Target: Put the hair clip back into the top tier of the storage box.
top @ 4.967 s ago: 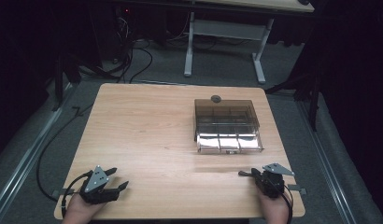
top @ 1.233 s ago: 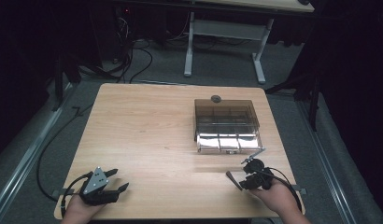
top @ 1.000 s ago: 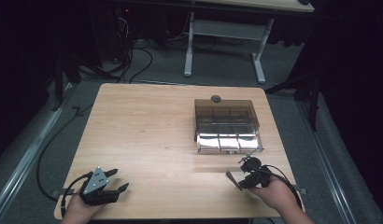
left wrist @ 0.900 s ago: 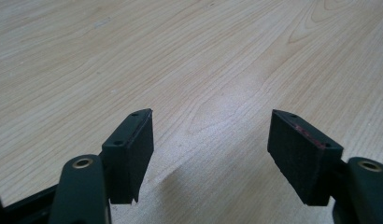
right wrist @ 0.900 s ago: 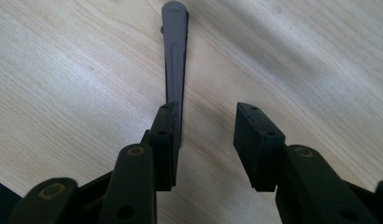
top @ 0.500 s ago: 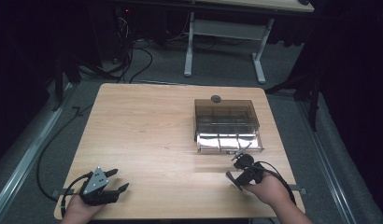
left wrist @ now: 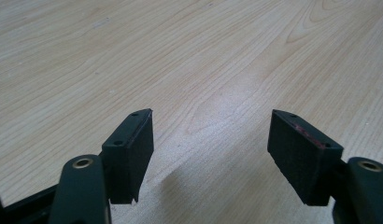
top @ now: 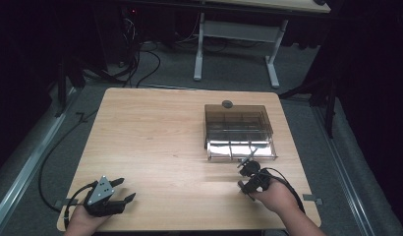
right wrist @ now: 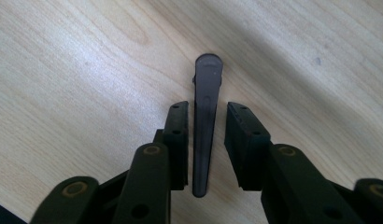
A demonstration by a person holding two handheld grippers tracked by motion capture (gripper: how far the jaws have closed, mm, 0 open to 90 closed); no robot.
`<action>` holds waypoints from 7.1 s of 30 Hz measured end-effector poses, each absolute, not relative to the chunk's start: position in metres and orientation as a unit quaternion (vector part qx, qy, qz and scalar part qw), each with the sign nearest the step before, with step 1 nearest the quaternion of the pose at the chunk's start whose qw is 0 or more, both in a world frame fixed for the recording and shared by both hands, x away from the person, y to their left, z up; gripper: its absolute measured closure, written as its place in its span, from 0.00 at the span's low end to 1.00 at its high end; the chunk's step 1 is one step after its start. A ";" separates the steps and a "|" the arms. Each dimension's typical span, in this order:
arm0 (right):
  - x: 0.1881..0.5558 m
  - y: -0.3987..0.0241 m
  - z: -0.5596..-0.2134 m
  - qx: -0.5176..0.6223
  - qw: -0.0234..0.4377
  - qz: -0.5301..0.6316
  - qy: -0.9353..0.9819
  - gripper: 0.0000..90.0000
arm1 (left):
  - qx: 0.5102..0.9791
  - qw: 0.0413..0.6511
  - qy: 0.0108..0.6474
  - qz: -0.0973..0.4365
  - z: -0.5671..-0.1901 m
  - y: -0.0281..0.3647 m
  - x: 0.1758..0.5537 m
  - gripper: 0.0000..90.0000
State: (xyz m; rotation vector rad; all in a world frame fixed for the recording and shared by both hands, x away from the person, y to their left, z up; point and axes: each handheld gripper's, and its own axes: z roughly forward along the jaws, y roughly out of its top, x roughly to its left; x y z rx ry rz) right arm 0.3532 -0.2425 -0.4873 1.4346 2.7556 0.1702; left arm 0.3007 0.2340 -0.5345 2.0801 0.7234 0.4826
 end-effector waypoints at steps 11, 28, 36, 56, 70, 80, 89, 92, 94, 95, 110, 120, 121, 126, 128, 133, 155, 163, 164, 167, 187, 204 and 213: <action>0.357 -0.239 -0.488 0.463 0.013 0.051 0.885 0.88 | 0.834 0.429 0.289 0.192 -0.535 0.234 0.301 0.35; 0.361 -0.235 -0.486 0.464 0.013 0.040 0.885 0.89 | 0.834 0.430 0.289 0.192 -0.535 0.234 0.301 0.35; 0.362 -0.238 -0.475 0.462 0.016 0.048 0.885 0.89 | 0.834 0.430 0.288 0.192 -0.535 0.234 0.301 0.35; 0.359 -0.247 -0.445 0.462 0.014 0.063 0.885 0.89 | 0.834 0.429 0.288 0.192 -0.534 0.234 0.301 0.35; 0.357 -0.255 -0.418 0.464 0.013 0.069 0.883 0.89 | 0.834 0.428 0.289 0.192 -0.534 0.234 0.301 0.35; 0.364 -0.253 -0.391 0.453 0.015 0.072 0.888 0.89 | 0.835 0.427 0.289 0.190 -0.534 0.234 0.301 0.35; 0.376 -0.250 -0.373 0.444 0.028 0.074 0.892 0.89 | 0.834 0.429 0.289 0.190 -0.534 0.235 0.301 0.35; 0.385 -0.249 -0.370 0.441 0.033 0.075 0.894 0.89 | 0.834 0.429 0.290 0.190 -0.534 0.235 0.301 0.35; 0.390 -0.247 -0.370 0.442 0.032 0.076 0.893 0.89 | 0.834 0.429 0.290 0.190 -0.534 0.235 0.301 0.35; 0.392 -0.246 -0.370 0.447 0.032 0.075 0.891 0.89 | 0.834 0.429 0.290 0.189 -0.534 0.235 0.301 0.35; 0.428 -0.232 -0.380 0.427 0.037 0.087 0.899 0.89 | 0.834 0.430 0.291 0.187 -0.534 0.235 0.301 0.35; 0.446 -0.227 -0.387 0.428 0.036 0.082 0.899 0.89 | 0.834 0.431 0.291 0.187 -0.534 0.235 0.301 0.35; 0.448 -0.228 -0.388 0.429 0.036 0.080 0.899 0.89 | 0.834 0.430 0.291 0.186 -0.534 0.235 0.301 0.35; 0.455 -0.229 -0.392 0.431 0.038 0.088 0.897 0.89 | 0.834 0.431 0.291 0.187 -0.534 0.235 0.301 0.35; 0.456 -0.229 -0.393 0.429 0.039 0.086 0.899 0.89 | 0.834 0.431 0.291 0.187 -0.534 0.235 0.301 0.35; 0.459 -0.230 -0.397 0.425 0.040 0.082 0.901 0.88 | 0.834 0.431 0.291 0.187 -0.534 0.235 0.301 0.35; 0.457 -0.229 -0.410 0.431 0.034 0.076 0.899 0.88 | 0.835 0.429 0.291 0.186 -0.534 0.235 0.301 0.35; 0.459 -0.228 -0.414 0.419 0.037 0.077 0.904 0.88 | 0.835 0.429 0.291 0.186 -0.534 0.235 0.301 0.35; 0.457 -0.227 -0.414 0.434 0.034 0.071 0.898 0.88 | 0.835 0.429 0.291 0.186 -0.534 0.235 0.301 0.35; 0.459 -0.228 -0.416 0.425 0.034 0.076 0.902 0.87 | 0.835 0.429 0.291 0.186 -0.534 0.235 0.301 0.35; 0.441 -0.237 -0.389 0.439 0.037 0.096 0.893 0.86 | 0.835 0.428 0.291 0.185 -0.534 0.235 0.301 0.35; 0.403 -0.243 -0.376 0.448 0.041 0.090 0.888 0.89 | 0.833 0.431 0.293 0.186 -0.534 0.235 0.301 0.35; 0.382 -0.247 -0.391 0.449 0.037 0.096 0.888 0.89 | 0.831 0.433 0.295 0.184 -0.534 0.236 0.302 0.35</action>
